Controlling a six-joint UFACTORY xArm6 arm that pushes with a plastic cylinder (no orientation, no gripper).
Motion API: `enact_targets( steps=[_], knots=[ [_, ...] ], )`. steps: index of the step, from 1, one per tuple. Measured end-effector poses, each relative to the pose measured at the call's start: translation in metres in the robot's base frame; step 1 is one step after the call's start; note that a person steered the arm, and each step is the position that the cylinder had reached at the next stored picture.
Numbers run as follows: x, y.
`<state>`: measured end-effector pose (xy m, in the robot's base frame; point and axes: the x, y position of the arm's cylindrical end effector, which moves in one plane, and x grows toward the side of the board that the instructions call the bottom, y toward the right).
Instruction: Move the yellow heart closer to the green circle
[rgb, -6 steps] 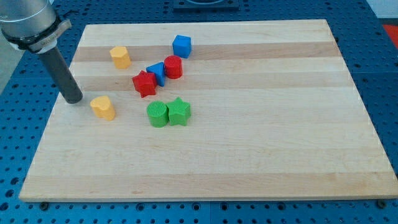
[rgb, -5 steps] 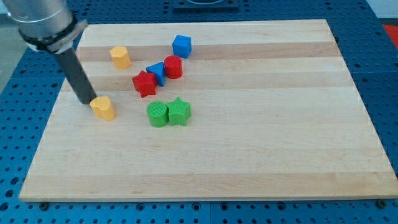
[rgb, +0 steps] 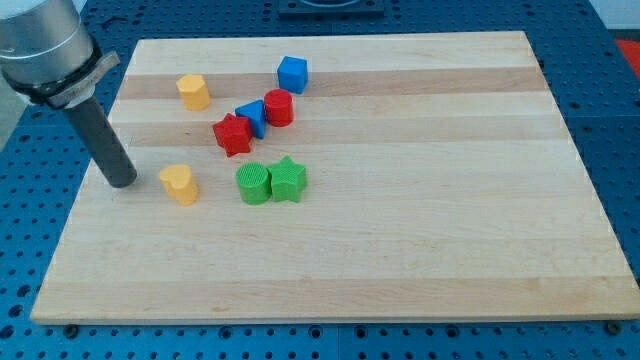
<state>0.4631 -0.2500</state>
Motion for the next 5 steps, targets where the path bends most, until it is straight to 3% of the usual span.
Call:
enact_targets(
  steps=[3,5],
  knots=[
    [0.002,0.077],
    [0.002,0.085]
  ],
)
